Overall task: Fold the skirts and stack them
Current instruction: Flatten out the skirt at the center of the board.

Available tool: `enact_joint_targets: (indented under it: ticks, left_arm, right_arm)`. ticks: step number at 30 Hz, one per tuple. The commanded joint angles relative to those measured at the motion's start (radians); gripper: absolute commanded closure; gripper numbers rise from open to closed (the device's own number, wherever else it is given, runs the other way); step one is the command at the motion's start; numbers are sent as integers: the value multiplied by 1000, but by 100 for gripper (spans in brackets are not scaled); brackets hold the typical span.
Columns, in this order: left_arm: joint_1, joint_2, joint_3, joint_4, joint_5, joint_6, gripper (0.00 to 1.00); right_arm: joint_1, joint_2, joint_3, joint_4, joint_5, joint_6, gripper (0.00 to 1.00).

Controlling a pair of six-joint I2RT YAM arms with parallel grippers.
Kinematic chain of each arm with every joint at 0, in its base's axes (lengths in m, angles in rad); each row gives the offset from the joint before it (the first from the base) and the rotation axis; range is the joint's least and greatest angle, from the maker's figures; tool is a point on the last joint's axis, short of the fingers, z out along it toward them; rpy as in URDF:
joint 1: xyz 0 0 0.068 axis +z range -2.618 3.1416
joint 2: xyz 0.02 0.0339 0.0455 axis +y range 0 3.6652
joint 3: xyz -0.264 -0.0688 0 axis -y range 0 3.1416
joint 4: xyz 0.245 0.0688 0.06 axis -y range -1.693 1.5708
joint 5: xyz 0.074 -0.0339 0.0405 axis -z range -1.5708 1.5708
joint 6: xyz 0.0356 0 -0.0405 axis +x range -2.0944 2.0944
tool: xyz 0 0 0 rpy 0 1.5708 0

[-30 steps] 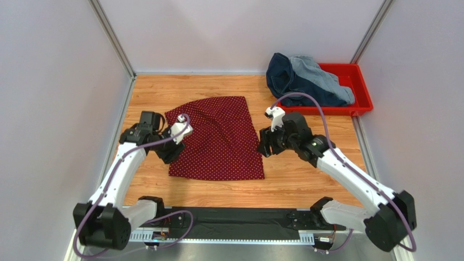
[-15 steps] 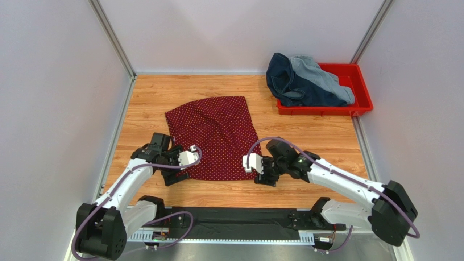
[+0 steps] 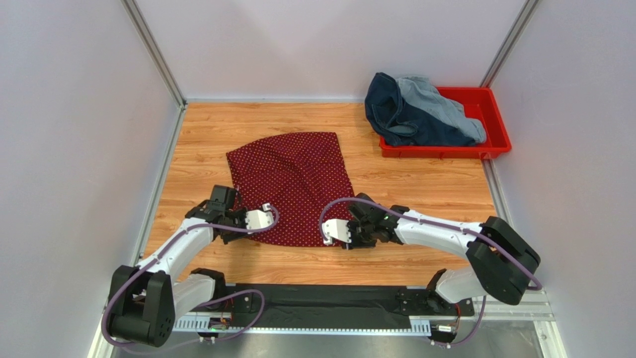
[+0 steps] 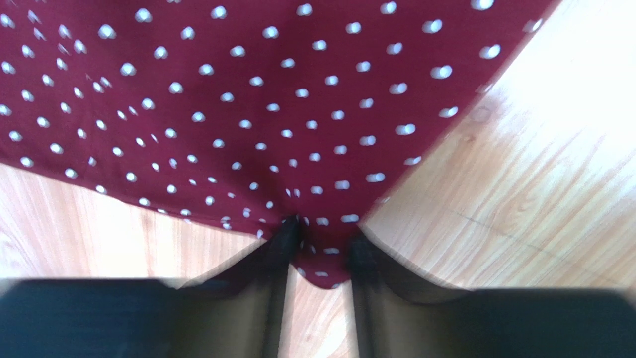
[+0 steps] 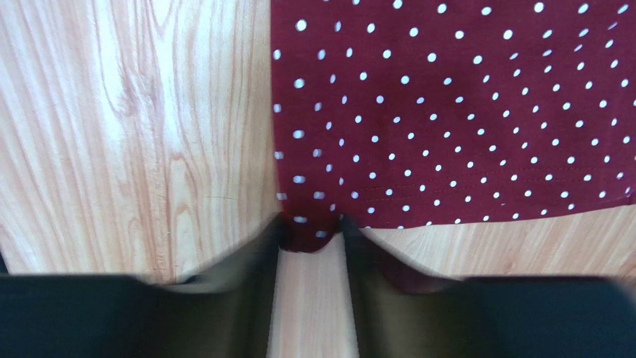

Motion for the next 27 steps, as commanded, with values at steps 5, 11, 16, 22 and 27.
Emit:
enact_joint_targets:
  ticks: [5, 11, 16, 22, 27]
  left_arm:
    - [-3, -70, 3, -119, -14, -4, 100]
    - [-1, -221, 174, -521, 23, -7, 100]
    - [-1, -354, 326, -804, 66, 34, 100]
    - [-1, -364, 283, -778, 66, -10, 100]
    - [5, -302, 302, -573, -47, -72, 100]
  right_arm:
    - [46, -10, 25, 2, 27, -25, 100]
    - [134, -157, 188, -503, 44, 50, 100]
    - [214, -278, 363, -811, -13, 174, 100]
    - [232, -291, 314, -718, 14, 192, 100]
    - [84, -196, 361, -496, 100, 214, 100]
